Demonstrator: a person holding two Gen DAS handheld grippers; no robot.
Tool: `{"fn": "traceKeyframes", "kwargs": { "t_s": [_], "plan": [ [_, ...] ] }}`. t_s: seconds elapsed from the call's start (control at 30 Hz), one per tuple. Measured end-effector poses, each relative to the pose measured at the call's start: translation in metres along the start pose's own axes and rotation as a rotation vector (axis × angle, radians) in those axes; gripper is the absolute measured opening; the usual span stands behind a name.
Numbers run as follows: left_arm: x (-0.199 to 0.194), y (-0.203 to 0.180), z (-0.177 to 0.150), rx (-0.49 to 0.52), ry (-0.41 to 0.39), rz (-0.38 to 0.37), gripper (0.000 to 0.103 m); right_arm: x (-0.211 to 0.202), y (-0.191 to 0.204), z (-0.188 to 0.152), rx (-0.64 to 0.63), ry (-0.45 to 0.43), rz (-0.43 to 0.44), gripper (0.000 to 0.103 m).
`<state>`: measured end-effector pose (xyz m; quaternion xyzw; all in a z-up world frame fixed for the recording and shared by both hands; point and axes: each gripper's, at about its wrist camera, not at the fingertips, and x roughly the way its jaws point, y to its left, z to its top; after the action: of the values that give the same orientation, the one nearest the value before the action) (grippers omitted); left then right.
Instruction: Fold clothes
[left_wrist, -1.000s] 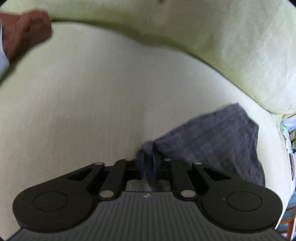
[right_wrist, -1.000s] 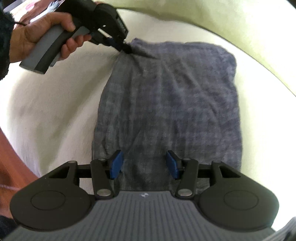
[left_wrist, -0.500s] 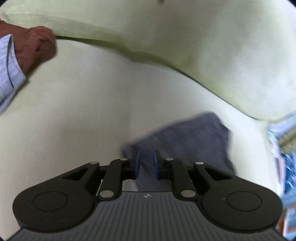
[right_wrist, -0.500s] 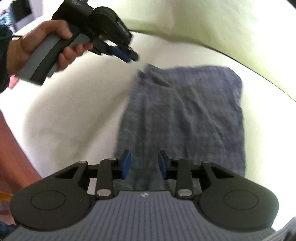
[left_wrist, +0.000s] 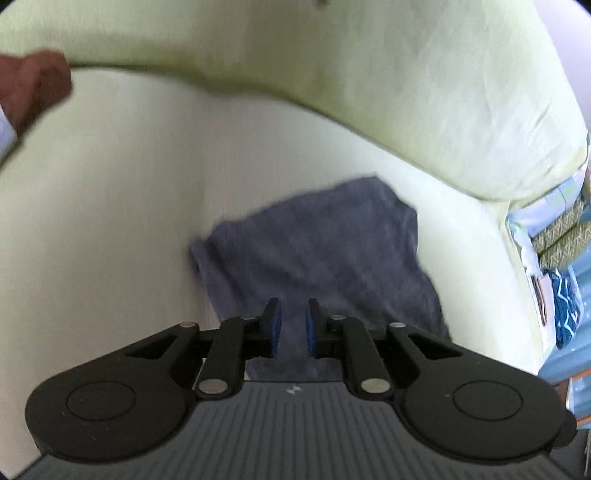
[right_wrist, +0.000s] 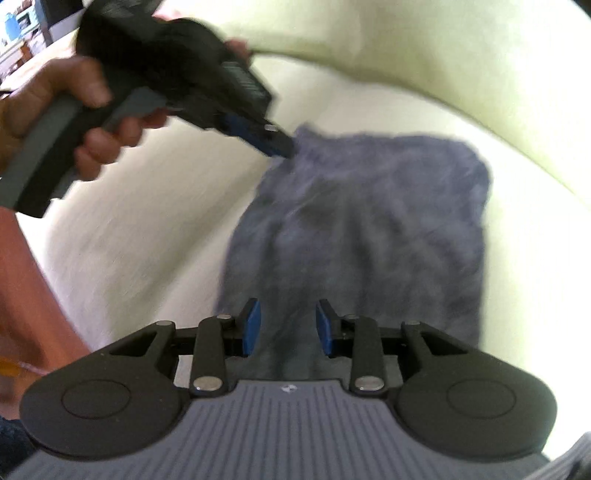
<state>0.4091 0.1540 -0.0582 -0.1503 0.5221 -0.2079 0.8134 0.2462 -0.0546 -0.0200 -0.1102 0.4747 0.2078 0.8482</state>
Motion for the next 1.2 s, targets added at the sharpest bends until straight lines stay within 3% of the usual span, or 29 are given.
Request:
{"fn": "traceKeyframes", "kwargs": {
  "t_s": [0.17,0.27,0.37,0.43,0.53,0.73,1.0,1.2],
  "plan": [
    [0.037,0.005,-0.017,-0.039,0.146,0.105,0.02,0.033,-0.028,0.007,-0.033,0.157,-0.001,0.028],
    [0.015,0.002,-0.003,-0.076,0.055,0.095,0.022,0.021,-0.06,0.025,-0.004,0.056,0.09,0.028],
    [0.005,0.0,0.016,-0.049,-0.007,0.133,0.022,0.026,-0.095,0.052,-0.091,-0.007,0.19,0.028],
    [0.008,0.002,0.028,-0.018,-0.016,0.129,0.022,0.036,-0.116,0.071,-0.197,-0.033,0.241,0.028],
    [0.021,-0.005,0.05,0.128,0.014,0.105,0.022,0.056,-0.147,0.108,-0.394,-0.046,0.336,0.028],
    [0.039,-0.005,0.08,0.351,0.168,0.038,0.022,0.08,-0.174,0.176,-0.676,0.008,0.505,0.029],
    [0.063,0.004,0.118,0.449,0.32,-0.032,0.022,0.134,-0.155,0.21,-0.755,0.1,0.699,0.029],
    [0.092,0.0,0.126,0.565,0.459,-0.073,0.025,0.164,-0.141,0.222,-0.792,0.167,0.745,0.029]
  ]
}}
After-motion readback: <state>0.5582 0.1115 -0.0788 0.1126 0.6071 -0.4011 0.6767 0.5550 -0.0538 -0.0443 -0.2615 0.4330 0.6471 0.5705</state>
